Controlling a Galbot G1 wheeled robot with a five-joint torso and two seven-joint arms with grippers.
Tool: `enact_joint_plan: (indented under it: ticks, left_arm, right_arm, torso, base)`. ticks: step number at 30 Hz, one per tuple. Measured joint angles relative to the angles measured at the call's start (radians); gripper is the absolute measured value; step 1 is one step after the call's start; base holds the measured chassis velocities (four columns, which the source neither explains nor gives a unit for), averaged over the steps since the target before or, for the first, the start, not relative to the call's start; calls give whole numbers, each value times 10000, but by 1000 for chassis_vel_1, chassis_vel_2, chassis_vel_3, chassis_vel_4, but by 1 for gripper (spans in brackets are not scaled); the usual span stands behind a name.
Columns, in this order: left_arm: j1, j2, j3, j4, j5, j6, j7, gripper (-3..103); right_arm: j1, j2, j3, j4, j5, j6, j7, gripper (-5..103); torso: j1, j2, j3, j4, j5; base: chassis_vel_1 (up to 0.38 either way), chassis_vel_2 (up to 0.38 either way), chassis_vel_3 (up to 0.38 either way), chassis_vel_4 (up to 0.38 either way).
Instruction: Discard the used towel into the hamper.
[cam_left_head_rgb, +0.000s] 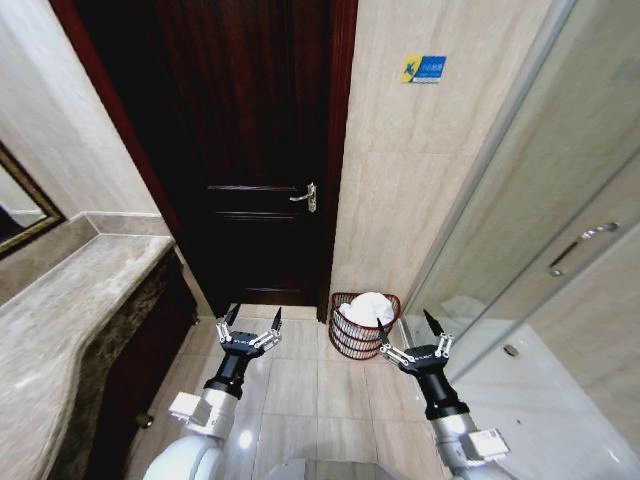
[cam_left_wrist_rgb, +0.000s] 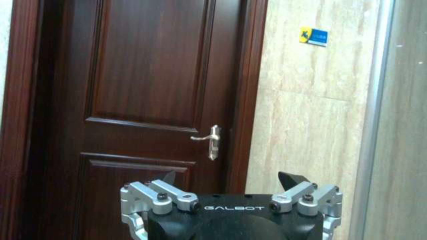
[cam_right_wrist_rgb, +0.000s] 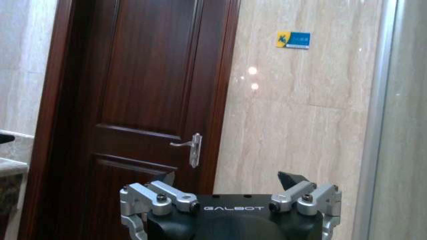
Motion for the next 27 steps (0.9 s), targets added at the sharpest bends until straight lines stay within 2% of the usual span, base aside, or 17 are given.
enact_joint_plan:
  ticks: [13, 27]
  left_arm:
    - [-2, 0, 0, 0, 0, 0, 0, 100]
    - [-1, 0, 0, 0, 0, 0, 0, 100]
  right_arm:
    - [1, 0, 0, 0, 0, 0, 0, 100]
    - [0, 0, 0, 0, 0, 0, 0, 100]
  torso:
    - [17, -6, 5, 1, -3]
    - [-1, 0, 0, 1, 0]
  base:
    - [67, -58, -71, 73]
    - [156, -162, -159, 159]
